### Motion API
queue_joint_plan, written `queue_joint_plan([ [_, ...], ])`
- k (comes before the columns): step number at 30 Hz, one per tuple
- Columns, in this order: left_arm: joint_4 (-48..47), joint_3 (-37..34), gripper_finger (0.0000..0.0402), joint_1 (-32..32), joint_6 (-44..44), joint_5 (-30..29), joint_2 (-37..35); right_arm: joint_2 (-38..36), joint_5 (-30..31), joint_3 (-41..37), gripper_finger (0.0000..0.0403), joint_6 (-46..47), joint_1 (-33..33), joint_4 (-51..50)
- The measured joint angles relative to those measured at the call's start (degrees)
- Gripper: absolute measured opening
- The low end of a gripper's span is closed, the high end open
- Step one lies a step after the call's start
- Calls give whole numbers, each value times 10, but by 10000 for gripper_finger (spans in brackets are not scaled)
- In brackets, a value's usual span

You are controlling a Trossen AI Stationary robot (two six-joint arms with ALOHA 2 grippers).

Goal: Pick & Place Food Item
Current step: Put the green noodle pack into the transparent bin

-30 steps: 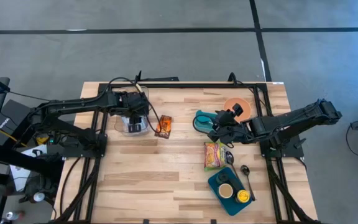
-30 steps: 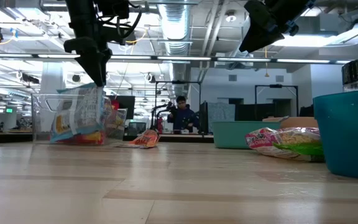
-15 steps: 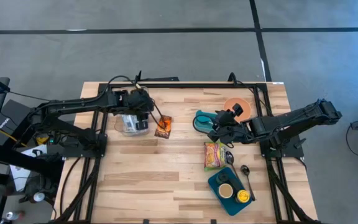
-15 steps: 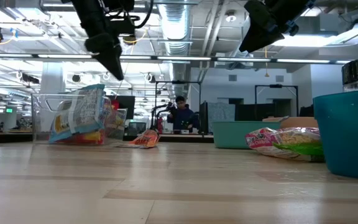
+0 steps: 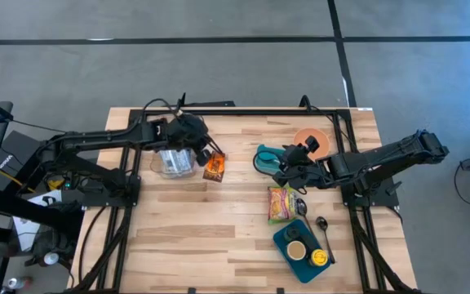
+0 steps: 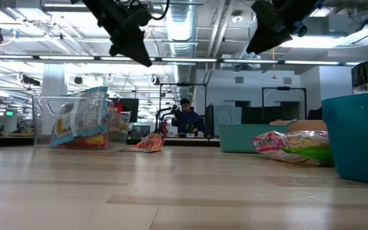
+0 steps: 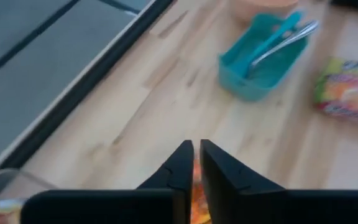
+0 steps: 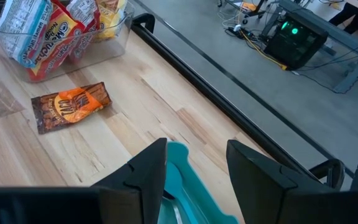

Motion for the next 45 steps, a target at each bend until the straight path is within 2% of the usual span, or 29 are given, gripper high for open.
queue_joint_plan([
  [4, 23, 0, 3, -35, -10, 3, 0, 0, 0, 0, 161, 1, 0, -10],
  [16, 63, -2, 1, -159, -15, 2, 0, 0, 0, 0, 161, 2, 0, -17],
  [24, 195, -90, 1, -229, -23, -28, -1, 0, 0, 0, 161, 9, 1, -16],
  [30, 247, -133, 1, -258, -40, -33, 0, 0, 0, 0, 161, 17, 1, -13],
  [35, 281, -163, 0, -280, -40, -60, 0, 0, -3, 0, 161, 45, 1, 3],
  [42, 291, -174, 0, -300, -35, -74, 0, 0, -80, 0, 161, 105, 1, 7],
  [45, 290, -174, 0, -306, -22, -83, -5, 0, -90, 0, 161, 107, -1, 17],
])
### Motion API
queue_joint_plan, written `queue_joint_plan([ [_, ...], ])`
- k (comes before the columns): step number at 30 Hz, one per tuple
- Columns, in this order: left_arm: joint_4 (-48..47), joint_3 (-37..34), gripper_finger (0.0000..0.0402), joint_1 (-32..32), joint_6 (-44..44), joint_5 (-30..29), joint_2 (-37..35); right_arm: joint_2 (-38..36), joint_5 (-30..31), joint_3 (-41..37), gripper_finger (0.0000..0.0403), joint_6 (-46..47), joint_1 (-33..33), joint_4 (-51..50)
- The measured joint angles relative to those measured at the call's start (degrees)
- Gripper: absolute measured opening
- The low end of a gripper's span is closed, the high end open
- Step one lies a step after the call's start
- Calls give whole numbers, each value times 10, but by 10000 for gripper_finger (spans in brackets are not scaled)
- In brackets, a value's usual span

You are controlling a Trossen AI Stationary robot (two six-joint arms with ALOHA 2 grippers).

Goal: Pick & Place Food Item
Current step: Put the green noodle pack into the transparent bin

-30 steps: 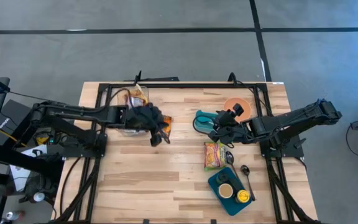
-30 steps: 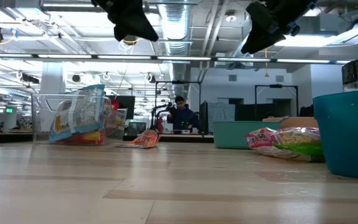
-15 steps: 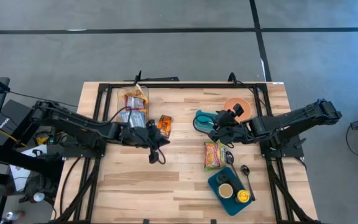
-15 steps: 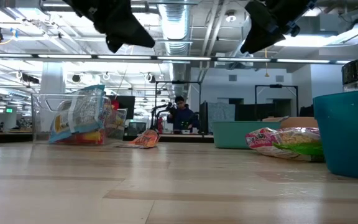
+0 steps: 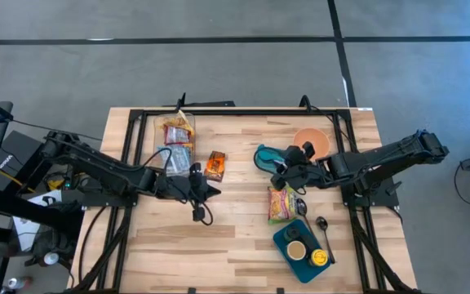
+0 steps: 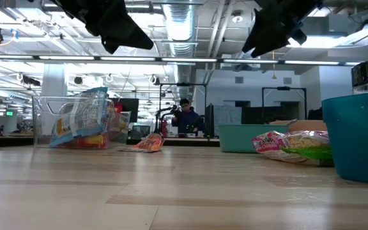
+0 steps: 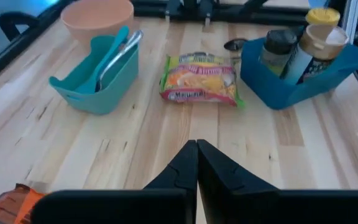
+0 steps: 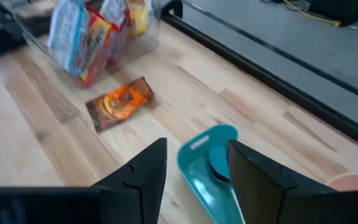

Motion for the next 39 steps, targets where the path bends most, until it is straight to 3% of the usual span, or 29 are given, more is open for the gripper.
queue_joint_plan([
  [4, 0, 0, 0, 0, 2, -16, 0, 0, -41, 0, 161, 18, -7, 48],
  [8, -1, 0, 0, 0, 4, -43, -3, 0, -172, 0, 161, 22, -31, 89],
  [11, -5, 0, 0, 1, 12, -51, -7, 0, -240, 0, 161, 54, -54, 87],
  [16, -19, 0, 0, 1, 18, -53, -23, 0, -297, 0, 161, 94, -81, 44],
  [22, -23, 0, 0, 1, 30, -53, -38, 0, -304, 0, 152, 137, -78, -14],
  [35, -25, 0, 0, 1, 33, -52, -41, 0, -296, 0, 106, 196, -18, -35],
  [39, -25, 0, 0, 1, 31, -52, -41, 0, -283, 0, 94, 222, -6, -92],
])
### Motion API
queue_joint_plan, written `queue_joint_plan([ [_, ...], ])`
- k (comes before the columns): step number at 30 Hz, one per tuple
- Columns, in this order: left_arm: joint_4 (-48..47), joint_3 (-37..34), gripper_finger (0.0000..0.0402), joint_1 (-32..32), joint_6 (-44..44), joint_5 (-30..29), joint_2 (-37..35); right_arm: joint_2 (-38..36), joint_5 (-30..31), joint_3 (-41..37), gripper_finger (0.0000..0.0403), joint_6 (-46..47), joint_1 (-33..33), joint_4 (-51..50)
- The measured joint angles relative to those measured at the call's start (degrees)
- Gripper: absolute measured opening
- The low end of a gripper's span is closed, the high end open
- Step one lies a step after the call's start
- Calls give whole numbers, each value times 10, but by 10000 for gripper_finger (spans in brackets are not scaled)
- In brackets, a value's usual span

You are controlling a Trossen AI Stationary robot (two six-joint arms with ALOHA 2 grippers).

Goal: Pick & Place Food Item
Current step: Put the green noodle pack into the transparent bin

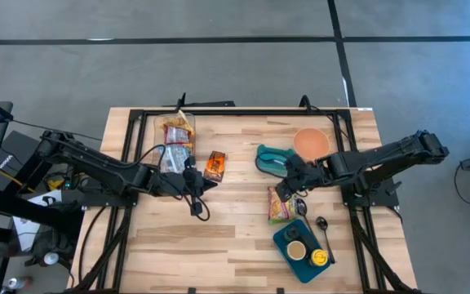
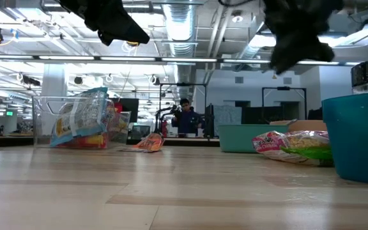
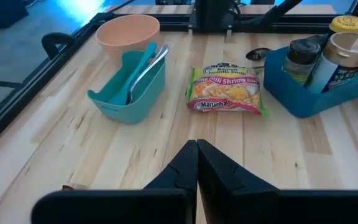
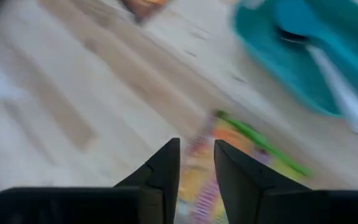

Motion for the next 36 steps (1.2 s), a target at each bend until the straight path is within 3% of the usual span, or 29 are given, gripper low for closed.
queue_joint_plan([
  [8, 0, 0, 0, 0, -3, 0, 0, 0, 12, 0, 82, 13, 0, -181],
  [15, 0, 0, 0, 0, -3, 0, 0, 0, 15, 0, 82, 13, 0, -227],
  [31, 0, 0, 0, 0, -4, 1, 0, -1, -2, -133, 81, 13, -15, -60],
  [36, 0, 0, 0, 0, -4, 1, 1, -2, -41, -176, 81, 11, -27, -6],
])
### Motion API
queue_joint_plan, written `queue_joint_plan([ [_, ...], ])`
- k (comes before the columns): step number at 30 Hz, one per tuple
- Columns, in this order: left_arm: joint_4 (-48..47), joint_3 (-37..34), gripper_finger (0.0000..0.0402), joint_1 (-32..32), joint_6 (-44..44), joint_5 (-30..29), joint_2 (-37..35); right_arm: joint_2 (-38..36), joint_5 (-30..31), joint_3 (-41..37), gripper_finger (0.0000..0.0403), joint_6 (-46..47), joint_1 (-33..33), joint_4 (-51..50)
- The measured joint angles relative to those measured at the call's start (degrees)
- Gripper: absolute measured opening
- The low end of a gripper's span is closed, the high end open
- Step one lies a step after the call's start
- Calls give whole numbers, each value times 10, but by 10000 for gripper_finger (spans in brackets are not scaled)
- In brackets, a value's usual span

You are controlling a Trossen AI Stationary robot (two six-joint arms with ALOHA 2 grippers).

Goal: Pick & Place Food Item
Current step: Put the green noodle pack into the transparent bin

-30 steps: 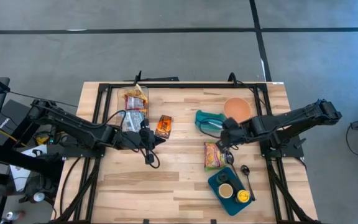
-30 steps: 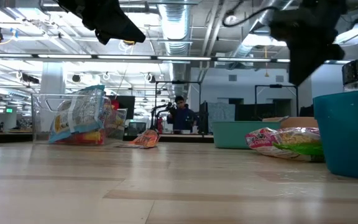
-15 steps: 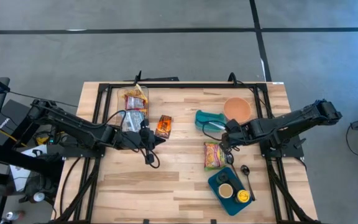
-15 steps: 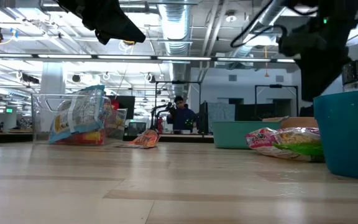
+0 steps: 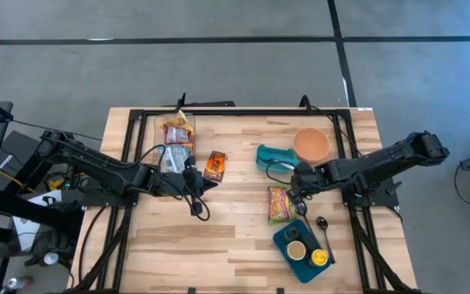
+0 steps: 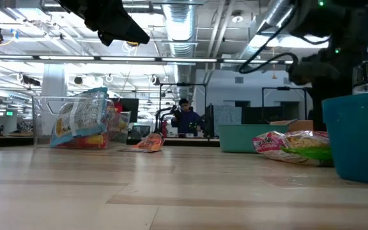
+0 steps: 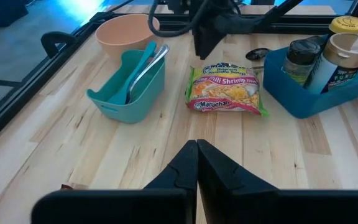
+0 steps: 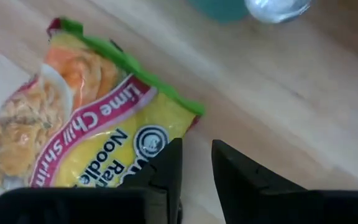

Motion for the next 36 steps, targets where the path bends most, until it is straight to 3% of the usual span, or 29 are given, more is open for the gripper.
queue_joint_plan([
  [7, 0, 0, 0, 0, 0, 0, 0, -45, -21, -62, 81, 0, 0, 109],
  [15, 1, 0, 0, 0, 0, 0, 0, -126, -18, -119, 81, 22, 0, 140],
  [31, 5, 0, 0, 0, 1, 0, 0, -129, -34, -136, 81, 9, -45, 159],
  [36, 5, 0, 0, 0, 0, 0, 0, -129, -66, -136, 91, 8, -61, 158],
])
